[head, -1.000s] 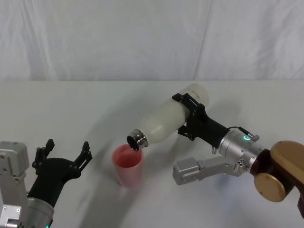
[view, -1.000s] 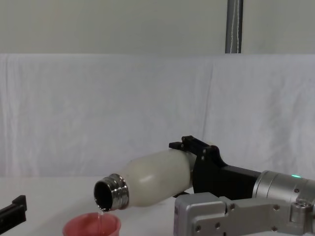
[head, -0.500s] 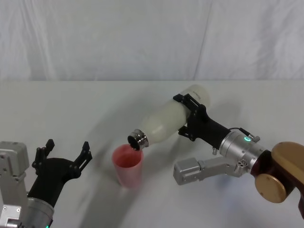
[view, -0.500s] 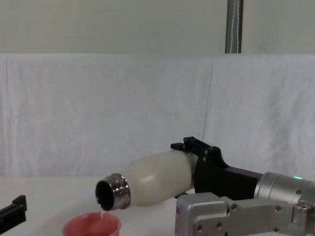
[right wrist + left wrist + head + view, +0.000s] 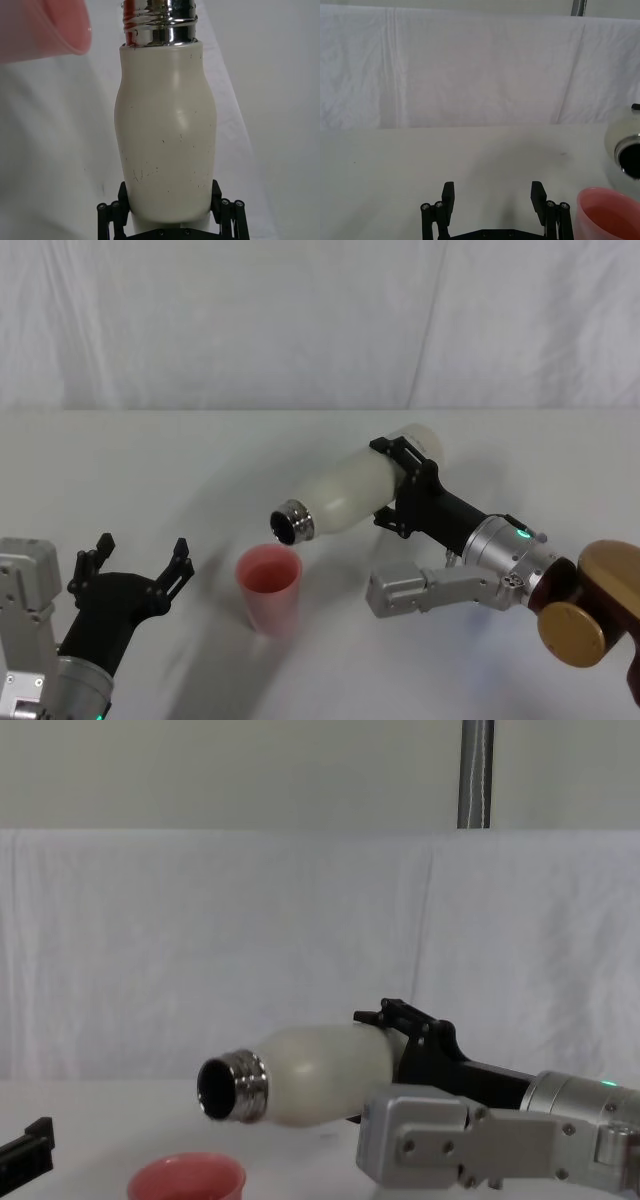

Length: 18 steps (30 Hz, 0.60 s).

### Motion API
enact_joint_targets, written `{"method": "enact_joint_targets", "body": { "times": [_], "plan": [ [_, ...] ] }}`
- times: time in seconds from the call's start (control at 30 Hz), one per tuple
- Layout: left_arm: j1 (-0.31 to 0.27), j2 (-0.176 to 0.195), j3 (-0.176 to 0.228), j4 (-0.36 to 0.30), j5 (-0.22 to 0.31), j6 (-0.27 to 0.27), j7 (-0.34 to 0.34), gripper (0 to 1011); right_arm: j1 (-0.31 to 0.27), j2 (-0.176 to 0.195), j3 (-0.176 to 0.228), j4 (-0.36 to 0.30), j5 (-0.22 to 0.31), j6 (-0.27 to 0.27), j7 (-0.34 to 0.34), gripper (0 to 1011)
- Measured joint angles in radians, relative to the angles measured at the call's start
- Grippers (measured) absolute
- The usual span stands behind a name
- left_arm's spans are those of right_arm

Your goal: Grasp the thermos with one hand and pour water into the cup lid.

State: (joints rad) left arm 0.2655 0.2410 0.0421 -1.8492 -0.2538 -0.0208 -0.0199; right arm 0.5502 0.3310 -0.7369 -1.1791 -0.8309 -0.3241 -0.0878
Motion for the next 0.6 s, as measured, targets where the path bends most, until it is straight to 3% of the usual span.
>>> {"method": "enact_joint_targets", "body": {
  "times": [0.23,0.6],
  "plan": [
    [0.0,0.0,0.0,0.0,0.0,0.0,0.0,1001,-0.02,-0.013,0.043,-0.008,0.08,-0.005,0.042,953],
    [0.0,0.0,0.0,0.0,0.0,0.0,0.0,1001,-0.096,-0.037,0.188,-0.093,0.352,0.023,0.189,952]
  ]
}}
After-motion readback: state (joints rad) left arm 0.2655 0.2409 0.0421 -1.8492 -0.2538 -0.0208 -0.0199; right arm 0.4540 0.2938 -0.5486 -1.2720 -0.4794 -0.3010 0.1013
